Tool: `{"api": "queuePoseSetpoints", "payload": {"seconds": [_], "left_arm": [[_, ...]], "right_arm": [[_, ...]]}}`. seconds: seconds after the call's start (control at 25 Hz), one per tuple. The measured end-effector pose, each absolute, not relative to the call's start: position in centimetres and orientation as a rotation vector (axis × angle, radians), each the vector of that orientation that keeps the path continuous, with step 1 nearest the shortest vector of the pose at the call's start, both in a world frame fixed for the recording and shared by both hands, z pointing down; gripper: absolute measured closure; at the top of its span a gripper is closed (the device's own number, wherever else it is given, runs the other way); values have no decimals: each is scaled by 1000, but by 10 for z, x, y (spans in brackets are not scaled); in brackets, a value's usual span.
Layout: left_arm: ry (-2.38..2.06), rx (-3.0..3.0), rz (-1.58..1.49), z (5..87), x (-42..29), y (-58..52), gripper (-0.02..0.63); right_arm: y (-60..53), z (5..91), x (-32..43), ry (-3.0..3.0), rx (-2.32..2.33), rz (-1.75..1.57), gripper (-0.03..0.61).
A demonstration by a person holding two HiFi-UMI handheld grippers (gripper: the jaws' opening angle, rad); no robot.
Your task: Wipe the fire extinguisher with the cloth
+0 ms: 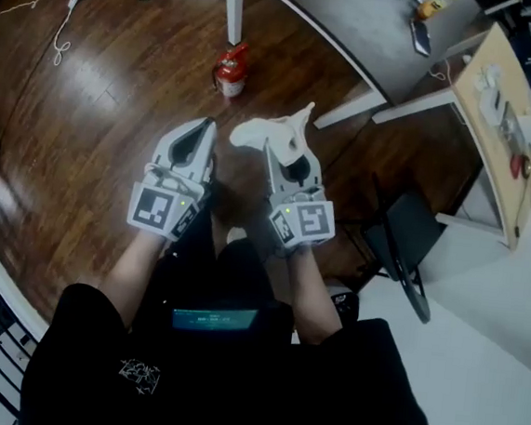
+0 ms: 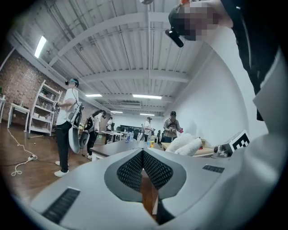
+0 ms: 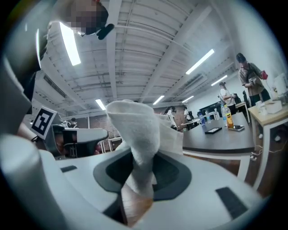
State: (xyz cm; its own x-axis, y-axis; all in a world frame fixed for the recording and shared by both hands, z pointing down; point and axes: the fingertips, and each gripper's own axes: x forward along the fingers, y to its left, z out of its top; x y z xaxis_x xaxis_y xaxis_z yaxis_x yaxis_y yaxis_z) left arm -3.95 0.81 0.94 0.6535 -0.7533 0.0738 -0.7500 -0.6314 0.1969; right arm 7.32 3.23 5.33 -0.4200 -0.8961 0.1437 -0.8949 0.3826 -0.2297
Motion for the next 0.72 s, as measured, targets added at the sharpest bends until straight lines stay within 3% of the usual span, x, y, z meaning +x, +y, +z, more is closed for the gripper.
{"api": "queuePoseSetpoints", "payload": {"seconds": [0.24, 0.72], "left_arm": [[-1253, 2633, -80, -54, -47, 75, 612], [-1290, 2632, -127, -108, -42, 132, 612]], "right_arm": [[93, 3, 72, 2605, -1695, -455, 437], [153, -46, 69, 2635, -1648, -457, 437]]}}
